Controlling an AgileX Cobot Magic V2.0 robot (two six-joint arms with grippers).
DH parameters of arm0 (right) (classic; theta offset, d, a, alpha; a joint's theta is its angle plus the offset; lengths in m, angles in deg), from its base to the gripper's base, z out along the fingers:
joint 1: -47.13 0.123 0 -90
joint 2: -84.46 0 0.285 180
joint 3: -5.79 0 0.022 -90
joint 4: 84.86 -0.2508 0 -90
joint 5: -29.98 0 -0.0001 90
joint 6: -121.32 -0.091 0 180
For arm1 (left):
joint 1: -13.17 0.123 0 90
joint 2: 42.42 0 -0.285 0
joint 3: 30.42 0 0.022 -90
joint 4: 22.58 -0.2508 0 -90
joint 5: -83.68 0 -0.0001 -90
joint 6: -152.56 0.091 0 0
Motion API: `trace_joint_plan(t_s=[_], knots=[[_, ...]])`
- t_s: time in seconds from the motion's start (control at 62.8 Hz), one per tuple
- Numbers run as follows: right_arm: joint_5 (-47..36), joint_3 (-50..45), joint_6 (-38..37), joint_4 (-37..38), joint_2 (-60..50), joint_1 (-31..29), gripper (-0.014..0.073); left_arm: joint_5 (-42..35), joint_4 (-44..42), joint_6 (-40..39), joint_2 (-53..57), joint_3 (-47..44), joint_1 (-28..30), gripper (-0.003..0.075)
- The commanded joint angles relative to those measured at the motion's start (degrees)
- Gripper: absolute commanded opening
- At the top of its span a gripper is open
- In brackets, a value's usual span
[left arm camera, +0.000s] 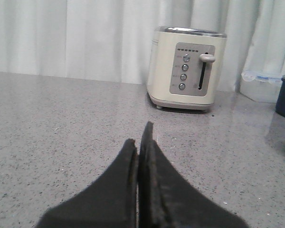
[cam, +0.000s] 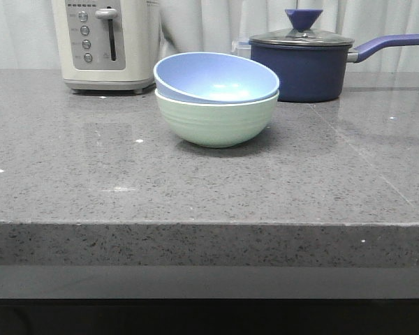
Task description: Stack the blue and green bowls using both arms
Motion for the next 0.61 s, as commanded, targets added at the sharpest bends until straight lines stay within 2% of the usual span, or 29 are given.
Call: trace_joint_plan(t_s=[0.0, 0.191, 0.589], knots=[[-4.0, 1.5, 0.1, 0.6, 0.5, -0.3, -0.0063, -5.0, 0.5, 1.0, 1.2, -0.3, -1.6, -0.0020], [-4.0, 1.5, 0.1, 0.6, 0.5, -0.3, -0.0063, -4.9, 0.6, 1.0, 1.2, -0.3, -2.2, -0.0020], [-4.0, 1.5, 0.1, 0.6, 0.5, -0.3, -0.0063, -3.6, 0.6, 0.8, 1.1, -0.3, 1.7, -0.0020]])
